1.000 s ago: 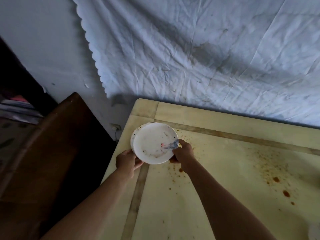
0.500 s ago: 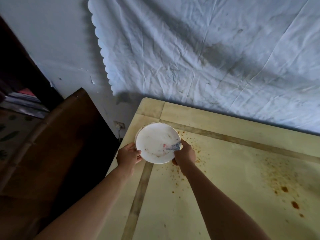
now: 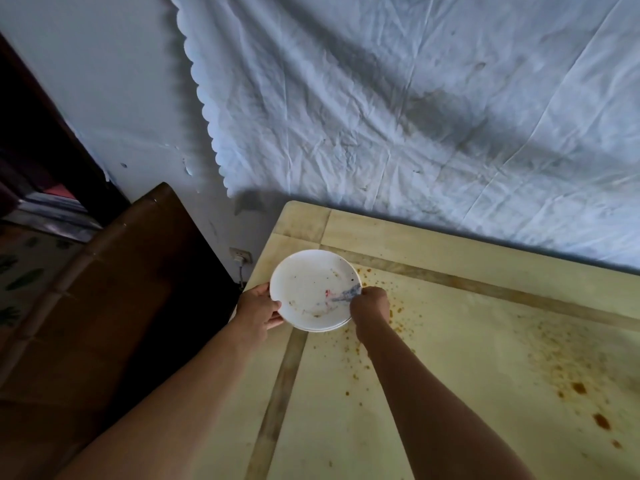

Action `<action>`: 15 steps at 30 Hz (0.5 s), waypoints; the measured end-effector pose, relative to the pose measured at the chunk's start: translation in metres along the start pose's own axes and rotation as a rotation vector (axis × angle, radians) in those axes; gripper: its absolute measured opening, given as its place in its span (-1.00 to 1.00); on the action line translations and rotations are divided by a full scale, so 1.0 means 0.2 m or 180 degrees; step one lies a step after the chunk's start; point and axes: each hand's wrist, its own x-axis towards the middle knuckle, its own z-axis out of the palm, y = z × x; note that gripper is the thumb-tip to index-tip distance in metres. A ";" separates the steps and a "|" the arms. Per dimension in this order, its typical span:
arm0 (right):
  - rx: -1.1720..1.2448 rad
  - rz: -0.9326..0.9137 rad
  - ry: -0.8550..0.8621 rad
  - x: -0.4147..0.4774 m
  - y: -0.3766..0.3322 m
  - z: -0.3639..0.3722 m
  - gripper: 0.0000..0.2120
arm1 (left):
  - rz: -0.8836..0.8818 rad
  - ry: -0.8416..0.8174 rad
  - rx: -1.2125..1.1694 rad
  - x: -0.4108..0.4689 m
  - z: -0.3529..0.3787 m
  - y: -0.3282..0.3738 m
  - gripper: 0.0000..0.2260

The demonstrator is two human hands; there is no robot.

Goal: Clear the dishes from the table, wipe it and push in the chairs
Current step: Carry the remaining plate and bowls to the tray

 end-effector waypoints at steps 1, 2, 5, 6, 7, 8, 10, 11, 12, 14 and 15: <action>0.0201 0.0022 -0.0016 0.00 0.00 -0.01 -0.77 | -0.0048 -0.0063 -0.0075 -0.01 0.00 0.01 -0.53; 0.0376 0.0031 -0.0028 -0.01 0.00 -0.03 -0.74 | -0.0080 -0.0133 -0.0150 -0.02 -0.01 0.03 -0.52; 0.0908 0.0089 -0.0139 -0.09 0.00 -0.11 -0.68 | -0.0126 -0.0314 -0.0309 -0.09 -0.03 0.06 -0.52; 0.1090 0.0088 -0.0197 -0.12 -0.01 -0.15 -0.66 | -0.0122 -0.0377 -0.0318 -0.13 -0.03 0.07 -0.53; 0.1241 0.0077 -0.0255 -0.16 -0.01 -0.18 -0.63 | -0.0114 -0.0434 -0.0333 -0.16 -0.03 0.07 -0.53; 0.1358 0.0069 -0.0288 -0.19 -0.01 -0.22 -0.60 | -0.0108 -0.0492 -0.0344 -0.19 -0.03 0.08 -0.53; 0.1494 0.0036 -0.0302 -0.27 0.00 -0.31 -0.56 | -0.0097 -0.0613 -0.0358 -0.26 -0.02 0.09 -0.53; 0.1548 0.0017 -0.0307 -0.31 0.01 -0.35 -0.56 | -0.0088 -0.0662 -0.0367 -0.29 -0.02 0.08 -0.53; 0.1600 0.0007 -0.0319 -0.35 0.02 -0.39 -0.57 | -0.0072 -0.0720 -0.0371 -0.33 -0.01 0.08 -0.53; 0.1695 0.0003 -0.0308 -0.42 0.04 -0.45 -0.60 | -0.0049 -0.0814 -0.0360 -0.39 -0.01 0.08 -0.53; 0.1773 -0.0010 -0.0267 -0.47 0.07 -0.49 -0.60 | -0.0036 -0.0897 -0.0316 -0.44 0.00 0.08 -0.53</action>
